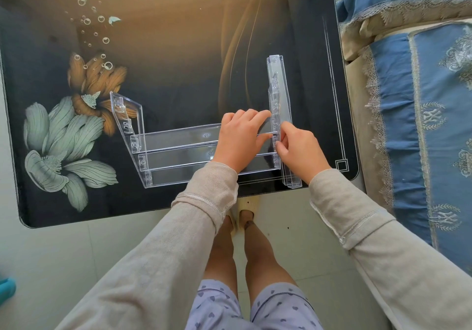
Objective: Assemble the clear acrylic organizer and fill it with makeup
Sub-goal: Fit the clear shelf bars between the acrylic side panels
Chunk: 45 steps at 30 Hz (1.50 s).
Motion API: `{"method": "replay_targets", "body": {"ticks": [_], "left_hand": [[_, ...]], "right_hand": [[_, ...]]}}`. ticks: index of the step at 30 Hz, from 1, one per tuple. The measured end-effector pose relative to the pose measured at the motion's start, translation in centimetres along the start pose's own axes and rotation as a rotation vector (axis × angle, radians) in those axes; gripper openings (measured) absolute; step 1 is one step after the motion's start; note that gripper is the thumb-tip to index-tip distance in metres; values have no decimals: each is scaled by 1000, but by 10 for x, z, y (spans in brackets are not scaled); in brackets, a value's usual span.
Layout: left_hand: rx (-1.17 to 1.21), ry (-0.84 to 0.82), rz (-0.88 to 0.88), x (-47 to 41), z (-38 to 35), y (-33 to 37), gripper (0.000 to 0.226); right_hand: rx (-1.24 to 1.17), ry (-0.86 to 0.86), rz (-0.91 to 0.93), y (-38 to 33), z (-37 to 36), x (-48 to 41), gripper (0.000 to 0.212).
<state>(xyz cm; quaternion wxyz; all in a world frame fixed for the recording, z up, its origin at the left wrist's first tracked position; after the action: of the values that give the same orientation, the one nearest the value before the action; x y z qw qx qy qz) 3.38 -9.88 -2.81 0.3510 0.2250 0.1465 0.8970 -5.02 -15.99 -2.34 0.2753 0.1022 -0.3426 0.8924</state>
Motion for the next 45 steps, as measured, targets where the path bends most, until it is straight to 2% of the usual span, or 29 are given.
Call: {"method": "replay_targets", "body": {"ticks": [5, 9, 15, 24, 38, 45], "left_hand": [[-13, 5, 4, 1, 1, 2, 40], [-21, 7, 22, 3, 0, 3, 40], [31, -7, 6, 4, 3, 3, 38], [22, 24, 10, 6, 5, 4, 40], [51, -24, 5, 7, 2, 3, 39], [74, 35, 51, 11, 3, 3, 39]], "right_hand": [[3, 0, 6, -1, 1, 0, 15], [0, 0, 2, -1, 1, 0, 3], [-13, -2, -1, -1, 1, 0, 15], [-24, -2, 13, 3, 1, 0, 15], [-27, -9, 28, 2, 0, 2, 15], [27, -20, 32, 1, 2, 0, 18]]}}
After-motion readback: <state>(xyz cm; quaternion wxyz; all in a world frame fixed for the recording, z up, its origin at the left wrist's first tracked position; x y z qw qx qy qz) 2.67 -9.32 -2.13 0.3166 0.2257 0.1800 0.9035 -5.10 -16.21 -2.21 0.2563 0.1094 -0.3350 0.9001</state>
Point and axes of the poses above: each hand's wrist, its own x-axis away from the middle knuckle, its own z-axis out of the back of the hand, y = z × x, the point moved 9 cm from there along -x, towards the middle knuckle, and after that the axes turned 12 degrees about z, right-handed, at the moved point
